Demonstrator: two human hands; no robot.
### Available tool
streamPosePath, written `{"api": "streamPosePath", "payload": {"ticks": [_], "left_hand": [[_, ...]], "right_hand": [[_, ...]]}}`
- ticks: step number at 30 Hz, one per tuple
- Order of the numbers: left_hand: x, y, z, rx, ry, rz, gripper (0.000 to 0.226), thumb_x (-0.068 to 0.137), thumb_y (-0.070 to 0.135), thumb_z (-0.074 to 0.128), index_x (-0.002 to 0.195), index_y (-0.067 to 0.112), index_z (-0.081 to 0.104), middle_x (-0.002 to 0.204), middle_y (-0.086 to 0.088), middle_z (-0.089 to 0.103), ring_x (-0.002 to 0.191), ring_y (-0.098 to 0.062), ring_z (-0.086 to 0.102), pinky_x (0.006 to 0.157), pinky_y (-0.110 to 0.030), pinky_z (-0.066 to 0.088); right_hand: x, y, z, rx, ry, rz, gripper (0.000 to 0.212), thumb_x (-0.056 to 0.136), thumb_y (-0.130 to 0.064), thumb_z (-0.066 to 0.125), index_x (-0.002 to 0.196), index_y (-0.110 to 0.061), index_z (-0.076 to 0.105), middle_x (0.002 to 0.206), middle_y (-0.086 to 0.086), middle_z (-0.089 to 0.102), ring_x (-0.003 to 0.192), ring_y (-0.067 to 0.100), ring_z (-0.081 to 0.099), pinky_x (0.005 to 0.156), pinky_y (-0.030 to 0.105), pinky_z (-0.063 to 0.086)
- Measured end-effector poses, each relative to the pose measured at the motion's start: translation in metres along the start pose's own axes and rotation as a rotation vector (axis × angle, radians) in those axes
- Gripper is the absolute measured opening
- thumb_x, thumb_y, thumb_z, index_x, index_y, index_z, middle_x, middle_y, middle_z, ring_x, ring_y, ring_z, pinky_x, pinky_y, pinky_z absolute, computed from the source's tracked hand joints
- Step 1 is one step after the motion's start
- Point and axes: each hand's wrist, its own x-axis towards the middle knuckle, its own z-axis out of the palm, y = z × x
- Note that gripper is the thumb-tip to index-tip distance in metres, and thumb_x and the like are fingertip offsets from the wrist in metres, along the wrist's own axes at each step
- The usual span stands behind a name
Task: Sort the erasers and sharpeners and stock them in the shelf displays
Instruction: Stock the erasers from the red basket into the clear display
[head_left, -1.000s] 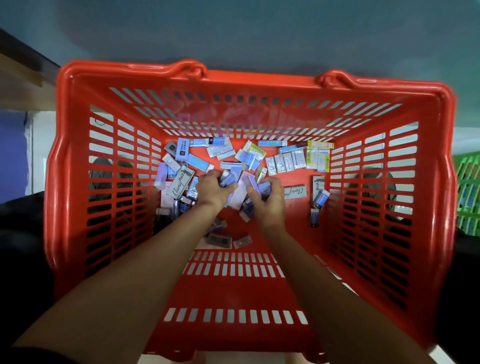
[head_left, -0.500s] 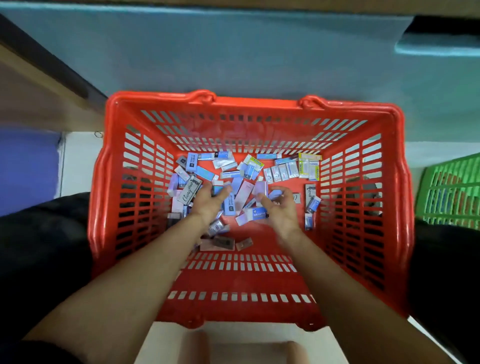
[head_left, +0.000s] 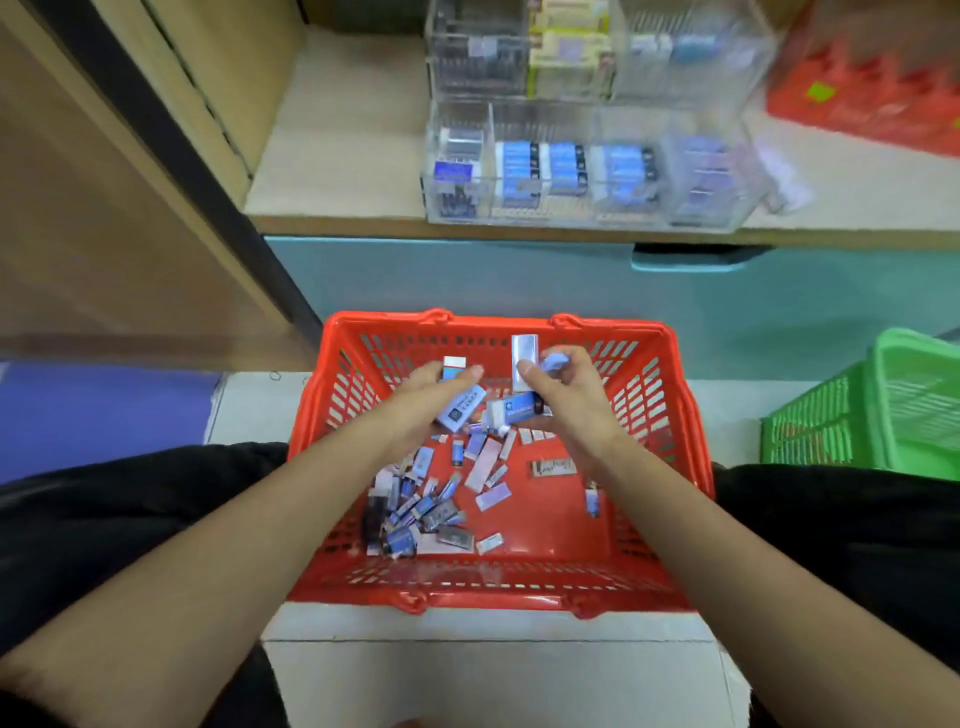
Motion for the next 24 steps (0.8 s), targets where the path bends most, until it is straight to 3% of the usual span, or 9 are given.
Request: {"api": "streamPosePath", "payload": {"ticks": [3, 5, 7, 9, 12, 16, 20, 24], "left_hand": [[-0.028, 0.038, 0.002, -0.032, -0.133, 0.088, 0.024, 0.088, 0.035, 0.06, 0.094, 0.011, 0.059, 0.075, -0.002, 0.07, 0.063, -0.012, 0.063, 0.062, -0.025, 0.05], [-0.043, 0.06, 0.002, -0.024, -0.204, 0.143, 0.041, 0.079, 0.033, 0.071, 0.106, 0.004, 0.06, 0.089, -0.009, 0.072, 0.076, -0.017, 0.066, 0.068, -0.027, 0.05], [-0.053, 0.074, 0.003, 0.012, -0.242, 0.184, 0.041, 0.077, 0.018, 0.075, 0.109, 0.001, 0.057, 0.092, -0.009, 0.071, 0.079, -0.015, 0.065, 0.063, -0.024, 0.05], [-0.06, 0.087, 0.004, 0.026, -0.213, 0.22, 0.024, 0.079, 0.0, 0.069, 0.098, 0.01, 0.056, 0.079, 0.001, 0.069, 0.065, -0.004, 0.063, 0.053, -0.017, 0.049], [-0.065, 0.104, 0.003, 0.037, -0.158, 0.263, 0.029, 0.078, -0.002, 0.069, 0.097, 0.014, 0.054, 0.078, -0.001, 0.061, 0.057, -0.004, 0.059, 0.047, -0.018, 0.048], [-0.068, 0.122, -0.009, 0.075, -0.102, 0.351, 0.025, 0.079, 0.003, 0.07, 0.094, 0.015, 0.054, 0.074, -0.002, 0.062, 0.058, -0.006, 0.063, 0.045, -0.017, 0.046], [-0.063, 0.136, -0.016, -0.059, -0.007, 0.396, 0.024, 0.081, 0.006, 0.068, 0.098, 0.013, 0.054, 0.087, -0.005, 0.066, 0.06, -0.008, 0.066, 0.045, -0.017, 0.048], [-0.065, 0.149, -0.012, -0.176, -0.038, 0.414, 0.02, 0.079, 0.009, 0.067, 0.092, 0.017, 0.055, 0.083, 0.001, 0.068, 0.063, -0.007, 0.068, 0.047, -0.017, 0.048]], "right_hand": [[-0.014, -0.034, 0.01, 0.031, -0.027, -0.02, 0.023, 0.091, -0.01, 0.06, 0.086, -0.018, 0.039, 0.079, 0.003, 0.043, 0.064, 0.016, 0.053, 0.05, 0.033, 0.055], [-0.021, -0.058, 0.014, 0.057, -0.025, -0.026, 0.024, 0.091, -0.012, 0.06, 0.085, -0.018, 0.038, 0.084, 0.007, 0.044, 0.069, 0.021, 0.055, 0.054, 0.037, 0.056], [-0.029, -0.082, 0.016, 0.105, -0.016, -0.044, 0.022, 0.092, -0.014, 0.058, 0.087, -0.018, 0.037, 0.085, 0.005, 0.045, 0.067, 0.018, 0.056, 0.059, 0.038, 0.056], [-0.036, -0.102, 0.016, 0.173, -0.032, -0.078, 0.02, 0.094, -0.014, 0.055, 0.087, -0.018, 0.036, 0.084, 0.002, 0.046, 0.067, 0.016, 0.058, 0.062, 0.039, 0.056], [-0.04, -0.121, 0.012, 0.215, -0.062, -0.114, 0.014, 0.094, -0.015, 0.055, 0.091, -0.019, 0.042, 0.09, 0.006, 0.045, 0.075, 0.021, 0.057, 0.06, 0.036, 0.056], [-0.035, -0.138, 0.0, -0.056, -0.035, -0.268, 0.012, 0.092, -0.014, 0.058, 0.092, -0.02, 0.048, 0.092, 0.005, 0.048, 0.071, 0.011, 0.056, 0.062, 0.023, 0.051], [-0.032, -0.156, -0.006, -0.13, -0.202, -0.24, 0.014, 0.085, -0.008, 0.066, 0.083, -0.017, 0.054, 0.078, -0.002, 0.055, 0.054, 0.007, 0.054, 0.049, 0.02, 0.047], [-0.029, -0.174, -0.007, -0.163, -0.377, -0.157, 0.014, 0.078, -0.01, 0.068, 0.085, -0.012, 0.056, 0.071, 0.003, 0.058, 0.053, 0.013, 0.055, 0.047, 0.021, 0.047]]}}
